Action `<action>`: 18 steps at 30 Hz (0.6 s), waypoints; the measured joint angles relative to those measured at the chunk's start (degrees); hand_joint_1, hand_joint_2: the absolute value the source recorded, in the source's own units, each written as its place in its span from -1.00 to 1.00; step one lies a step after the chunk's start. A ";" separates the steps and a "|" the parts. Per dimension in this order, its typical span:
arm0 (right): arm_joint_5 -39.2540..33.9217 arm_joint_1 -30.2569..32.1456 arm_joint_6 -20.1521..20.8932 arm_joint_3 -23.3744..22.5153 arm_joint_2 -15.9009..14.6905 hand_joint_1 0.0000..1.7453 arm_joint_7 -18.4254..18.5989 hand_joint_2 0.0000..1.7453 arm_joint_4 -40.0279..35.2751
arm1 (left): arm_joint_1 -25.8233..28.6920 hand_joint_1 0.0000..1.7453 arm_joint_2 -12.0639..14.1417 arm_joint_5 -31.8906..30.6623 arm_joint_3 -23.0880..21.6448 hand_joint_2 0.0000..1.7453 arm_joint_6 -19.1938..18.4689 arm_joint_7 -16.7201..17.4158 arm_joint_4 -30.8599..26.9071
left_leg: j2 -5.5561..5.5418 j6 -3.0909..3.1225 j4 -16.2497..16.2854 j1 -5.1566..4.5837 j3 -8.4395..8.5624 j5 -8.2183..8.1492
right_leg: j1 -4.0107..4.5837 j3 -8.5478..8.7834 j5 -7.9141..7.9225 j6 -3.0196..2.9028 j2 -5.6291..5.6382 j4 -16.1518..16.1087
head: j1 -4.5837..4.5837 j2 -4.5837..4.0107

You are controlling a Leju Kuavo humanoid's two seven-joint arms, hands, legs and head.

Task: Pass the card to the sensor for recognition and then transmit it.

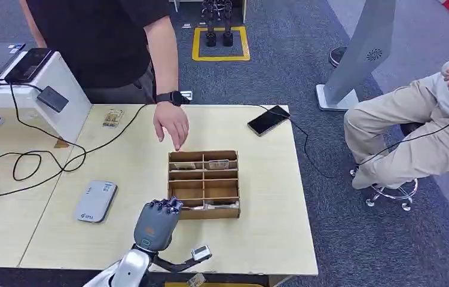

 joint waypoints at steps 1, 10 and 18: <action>0.00 0.03 -0.11 0.00 0.00 -1.00 0.09 1.00 0.02 | 1.45 1.00 -0.91 0.30 2.64 1.00 0.02 -4.67 -2.25 | -0.01 0.00 0.00 0.00 -0.02 0.00 | 0.00 -0.01 0.00 0.00 -0.01 0.00 | 0.02 0.00; -0.09 0.02 -1.29 0.00 0.07 -1.00 0.15 1.00 0.02 | 9.48 1.00 -16.58 16.11 27.57 1.00 0.35 -39.35 -17.63 | -0.02 0.03 0.01 -0.06 -0.02 -0.02 | -0.04 0.01 0.00 0.02 -0.03 -0.03 | 0.04 0.00; -0.09 0.01 -1.53 0.00 0.09 -1.00 0.17 1.00 0.02 | 11.00 1.00 -21.31 21.97 33.61 1.00 0.35 -42.92 -20.82 | -0.03 0.01 0.00 0.00 0.00 0.00 | 0.00 0.00 0.00 0.01 -0.04 -0.01 | 0.02 0.00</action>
